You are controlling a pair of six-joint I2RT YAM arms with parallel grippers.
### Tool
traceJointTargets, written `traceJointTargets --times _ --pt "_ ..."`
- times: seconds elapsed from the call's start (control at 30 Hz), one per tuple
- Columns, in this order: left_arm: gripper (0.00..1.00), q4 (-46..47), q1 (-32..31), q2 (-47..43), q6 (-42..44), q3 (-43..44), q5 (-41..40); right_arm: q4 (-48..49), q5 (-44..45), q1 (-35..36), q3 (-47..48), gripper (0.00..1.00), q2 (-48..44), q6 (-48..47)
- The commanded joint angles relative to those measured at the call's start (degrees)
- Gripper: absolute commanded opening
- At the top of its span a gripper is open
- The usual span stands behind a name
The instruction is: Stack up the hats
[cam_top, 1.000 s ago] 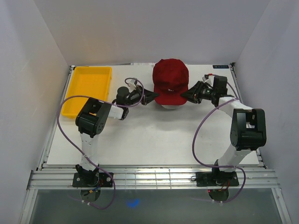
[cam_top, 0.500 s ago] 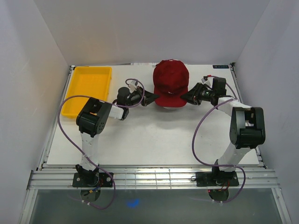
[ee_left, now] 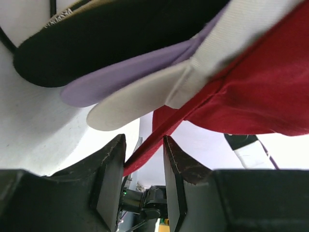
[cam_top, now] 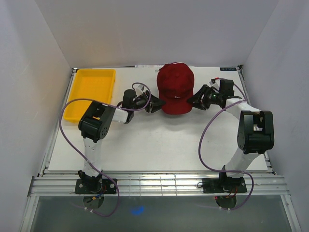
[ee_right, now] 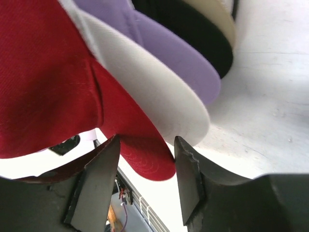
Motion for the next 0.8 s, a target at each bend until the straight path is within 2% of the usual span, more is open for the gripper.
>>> traceJointTargets --times 0.0,0.27,0.77 --pt "0.47 -7.5 0.1 -3.7 3.9 0.6 1.5 -2.7 2.2 -0.8 2.3 0.56 -1.8 -1.6" --pt "0.48 -9.5 0.4 -4.4 5.0 1.6 1.6 -3.5 2.4 -0.8 2.2 0.64 -2.4 -2.0" --pt "0.56 -21.5 0.6 -4.9 12.1 5.7 0.8 -5.2 2.6 -0.8 3.9 0.68 -1.8 -2.8"
